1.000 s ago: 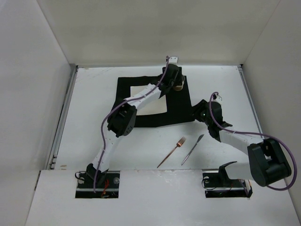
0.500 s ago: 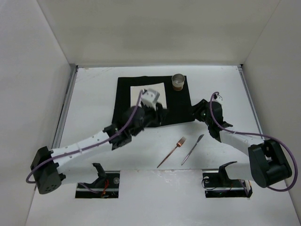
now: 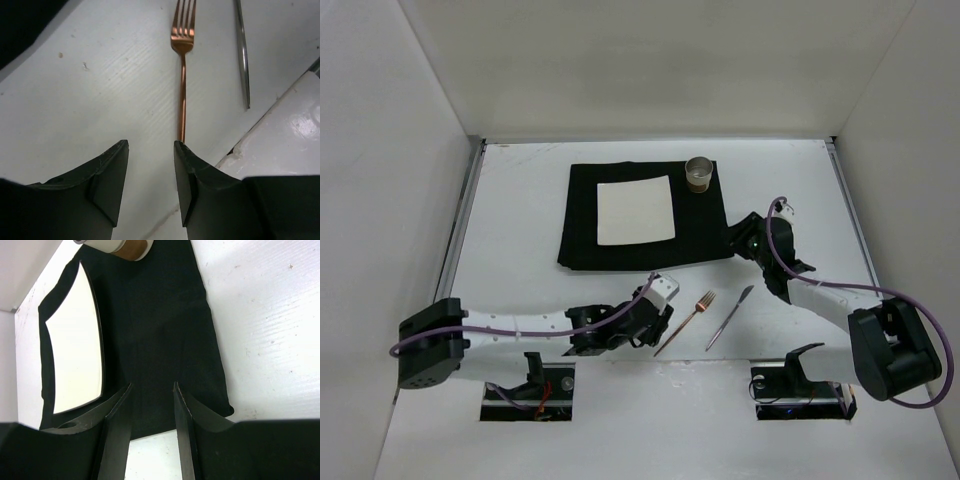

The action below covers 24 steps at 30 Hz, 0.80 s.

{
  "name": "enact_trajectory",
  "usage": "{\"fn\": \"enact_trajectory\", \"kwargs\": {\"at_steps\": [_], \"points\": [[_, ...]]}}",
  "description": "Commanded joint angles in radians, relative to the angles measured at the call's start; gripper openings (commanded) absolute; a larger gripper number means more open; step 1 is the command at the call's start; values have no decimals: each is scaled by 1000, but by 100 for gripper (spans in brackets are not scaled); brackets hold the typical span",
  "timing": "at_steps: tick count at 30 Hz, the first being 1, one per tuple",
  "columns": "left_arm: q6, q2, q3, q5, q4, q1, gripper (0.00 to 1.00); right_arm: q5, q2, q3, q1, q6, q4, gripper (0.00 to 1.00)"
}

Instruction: Set the dinner table for one person

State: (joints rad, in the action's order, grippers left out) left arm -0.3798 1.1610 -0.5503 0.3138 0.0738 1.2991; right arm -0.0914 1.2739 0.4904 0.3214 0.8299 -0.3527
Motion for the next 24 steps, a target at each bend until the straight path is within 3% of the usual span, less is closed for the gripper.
{"fn": "enact_trajectory", "kwargs": {"at_steps": [1,12,24], "points": [[-25,66,-36,-24,59,16,39,-21,-13,-1,3,-6,-58,43],[-30,206,-59,-39,190,47,42,-1,7,14,3,-9,-58,43],[-10,365,-119,-44,196,88,38,13,-13,5,3,-3,-66,43]]}}
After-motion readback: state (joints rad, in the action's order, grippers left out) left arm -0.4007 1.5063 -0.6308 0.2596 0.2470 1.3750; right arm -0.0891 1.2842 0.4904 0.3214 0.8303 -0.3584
